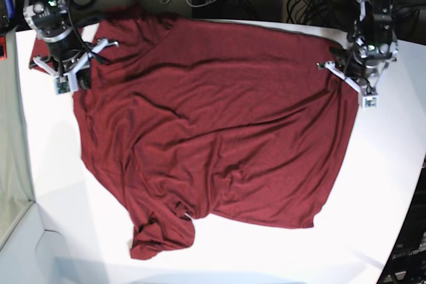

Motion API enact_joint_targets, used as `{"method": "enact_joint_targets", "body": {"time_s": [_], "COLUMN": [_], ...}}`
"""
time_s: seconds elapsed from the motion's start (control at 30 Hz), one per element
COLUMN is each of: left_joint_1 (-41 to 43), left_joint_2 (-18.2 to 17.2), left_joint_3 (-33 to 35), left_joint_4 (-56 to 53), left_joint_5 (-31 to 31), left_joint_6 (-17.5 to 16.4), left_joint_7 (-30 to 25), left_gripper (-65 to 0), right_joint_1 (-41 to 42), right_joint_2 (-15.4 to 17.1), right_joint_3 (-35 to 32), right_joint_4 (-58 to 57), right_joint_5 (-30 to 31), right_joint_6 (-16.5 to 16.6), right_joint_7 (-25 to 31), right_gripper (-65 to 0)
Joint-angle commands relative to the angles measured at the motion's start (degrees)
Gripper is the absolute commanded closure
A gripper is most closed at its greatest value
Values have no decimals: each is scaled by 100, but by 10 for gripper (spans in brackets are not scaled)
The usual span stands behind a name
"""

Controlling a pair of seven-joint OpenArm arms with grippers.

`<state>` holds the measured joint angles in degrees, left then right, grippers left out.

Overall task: Layout the t-shirt on the table in an organized manner, then fold the t-shirt properly
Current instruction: 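Release the shoulders and slide both grippers along the sides toward the hem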

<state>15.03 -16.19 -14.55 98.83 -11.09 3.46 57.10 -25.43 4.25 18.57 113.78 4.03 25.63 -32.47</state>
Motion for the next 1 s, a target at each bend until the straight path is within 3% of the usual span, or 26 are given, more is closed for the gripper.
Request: {"method": "enact_joint_targets", "body": {"time_s": [0.0,0.13,0.3,0.4,0.47,0.6,0.67,0.97], "left_joint_1": [-39,-4,-224,-865,-1472,-2826,-3336,-4900], "left_joint_2": [-65,-74,-109,-65,-3,216,331,524], "left_joint_3": [-44,-44,-97,-106,8,255,474,1828], "left_joint_4": [188,451,1049,1137,733,-1096,-1984,-5579], "left_joint_5": [59,59,59,59,59,67,67,59], "left_joint_6": [27,27,27,27,27,27,27,36], "left_joint_7": [-9,35,35,17,-9,-53,-405,-2972], "left_gripper": [-252,-350,-354,-355,-355,-353,-353,-353], "right_joint_1": [7,112,429,886,1361,2460,2899,4842], "right_joint_2": [28,28,63,72,159,221,327,687], "right_joint_3": [-24,-94,-147,-147,-147,-147,-147,-191], "right_joint_4": [99,99,82,-24,-279,-1299,-1852,-4569], "right_joint_5": [49,49,49,41,41,41,41,41], "right_joint_6": [-9,-9,-9,-9,-9,-9,-9,-9], "right_joint_7": [130,130,130,130,130,130,130,201], "right_gripper": [0,0,0,0,0,0,0,0]}}
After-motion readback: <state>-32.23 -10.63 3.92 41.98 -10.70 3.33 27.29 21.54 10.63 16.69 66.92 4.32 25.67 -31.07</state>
